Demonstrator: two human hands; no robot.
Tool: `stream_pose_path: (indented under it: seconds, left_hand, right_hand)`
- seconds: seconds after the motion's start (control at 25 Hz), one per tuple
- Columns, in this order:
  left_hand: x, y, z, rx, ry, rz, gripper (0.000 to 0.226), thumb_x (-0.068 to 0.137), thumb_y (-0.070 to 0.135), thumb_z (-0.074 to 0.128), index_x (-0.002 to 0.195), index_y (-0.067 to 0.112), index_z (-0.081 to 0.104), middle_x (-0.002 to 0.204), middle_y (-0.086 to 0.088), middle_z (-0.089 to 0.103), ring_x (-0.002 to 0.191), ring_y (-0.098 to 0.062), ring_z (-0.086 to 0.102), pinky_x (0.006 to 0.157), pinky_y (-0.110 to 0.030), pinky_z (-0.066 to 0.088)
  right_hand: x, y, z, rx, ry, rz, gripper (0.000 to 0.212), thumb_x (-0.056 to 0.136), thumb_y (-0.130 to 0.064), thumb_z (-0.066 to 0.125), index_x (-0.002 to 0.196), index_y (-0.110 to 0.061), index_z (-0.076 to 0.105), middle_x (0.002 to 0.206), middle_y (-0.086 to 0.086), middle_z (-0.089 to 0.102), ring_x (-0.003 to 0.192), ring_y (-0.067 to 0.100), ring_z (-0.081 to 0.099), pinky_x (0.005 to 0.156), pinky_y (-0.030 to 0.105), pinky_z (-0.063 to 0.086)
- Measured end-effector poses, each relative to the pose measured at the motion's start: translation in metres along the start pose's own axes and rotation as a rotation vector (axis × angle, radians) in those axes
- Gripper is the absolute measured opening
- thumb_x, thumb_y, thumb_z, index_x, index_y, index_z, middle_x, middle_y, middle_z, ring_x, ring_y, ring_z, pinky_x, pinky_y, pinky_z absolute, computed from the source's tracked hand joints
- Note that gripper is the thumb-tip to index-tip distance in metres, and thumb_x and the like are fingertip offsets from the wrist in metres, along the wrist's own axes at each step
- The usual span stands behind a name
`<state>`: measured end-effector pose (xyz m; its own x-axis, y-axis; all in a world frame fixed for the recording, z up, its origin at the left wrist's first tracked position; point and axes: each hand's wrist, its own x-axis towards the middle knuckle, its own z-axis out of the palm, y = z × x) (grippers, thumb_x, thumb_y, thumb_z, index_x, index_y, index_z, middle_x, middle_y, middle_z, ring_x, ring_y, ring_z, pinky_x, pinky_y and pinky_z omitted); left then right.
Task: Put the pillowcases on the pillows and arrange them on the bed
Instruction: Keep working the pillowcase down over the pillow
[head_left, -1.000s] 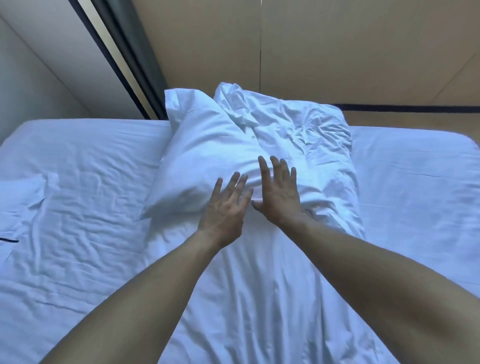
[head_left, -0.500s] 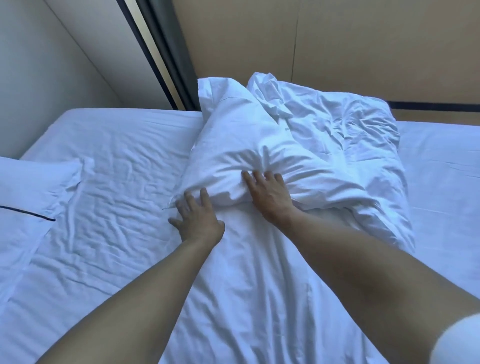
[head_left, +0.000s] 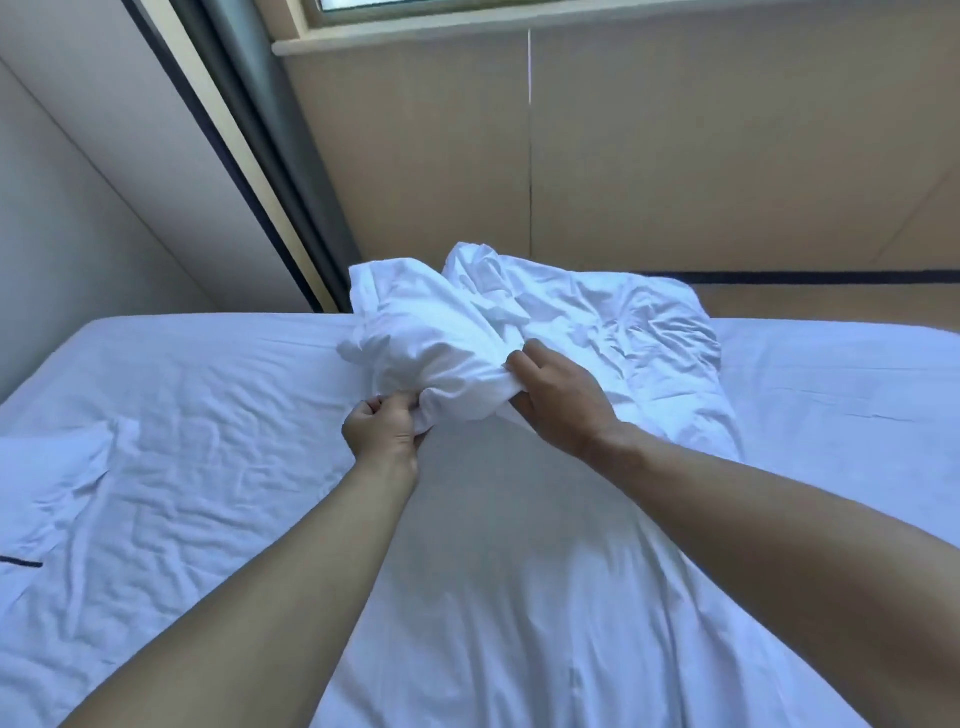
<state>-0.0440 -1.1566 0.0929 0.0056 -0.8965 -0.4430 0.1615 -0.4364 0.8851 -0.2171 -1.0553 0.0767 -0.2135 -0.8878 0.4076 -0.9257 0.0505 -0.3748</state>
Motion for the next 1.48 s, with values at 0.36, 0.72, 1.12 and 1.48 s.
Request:
stream_pose_path:
  seconds: [0.36,0.72,1.12,1.48]
  left_hand:
    - [-0.031,0.047,0.166,0.974,-0.762,0.576,0.077,0.092,0.059,0.054,0.158,0.036,0.024,0.16,0.011,0.031,0.145,-0.009,0.031,0.12,-0.038,0.026]
    - [0.072,-0.077,0.049,1.931,-0.497,0.49,0.075,0.09,0.082,0.014,0.154,0.054,-0.011,0.166,0.0,-0.027,0.151,-0.033,-0.027,0.116,-0.069,-0.006]
    - [0.226,-0.144,0.177,1.86,-0.365,0.735,0.103,0.056,0.108,0.015,0.138,0.067,-0.031,0.155,0.006,-0.047,0.143,-0.04,-0.04,0.101,-0.083,-0.012]
    - [0.405,-0.181,0.309,1.948,-0.329,0.845,0.091,0.075,0.091,-0.012,0.156,0.054,0.008,0.169,-0.001,0.015,0.153,-0.044,0.003,0.11,-0.077,-0.007]
  right_hand:
    - [0.0,0.167,-0.124,-0.255,0.147,1.114,0.044,0.095,-0.017,0.052,0.136,-0.004,0.04,0.138,0.02,0.042,0.127,0.042,0.045,0.102,0.047,0.041]
    - [-0.059,0.128,0.041,-0.283,-0.458,0.47,0.063,0.101,-0.065,0.024,0.159,-0.046,0.008,0.17,-0.002,-0.005,0.156,0.03,-0.012,0.121,0.061,-0.008]
    - [0.014,0.28,0.137,-0.53,-0.359,0.535,0.068,0.09,-0.078,0.002,0.154,-0.057,-0.007,0.168,-0.007,-0.018,0.151,0.043,-0.023,0.113,0.071,-0.012]
    - [0.124,0.424,0.188,-0.476,-0.417,0.81,0.076,0.084,-0.081,0.002,0.144,-0.053,0.039,0.149,0.006,0.051,0.147,0.047,0.023,0.112,0.074,-0.01]
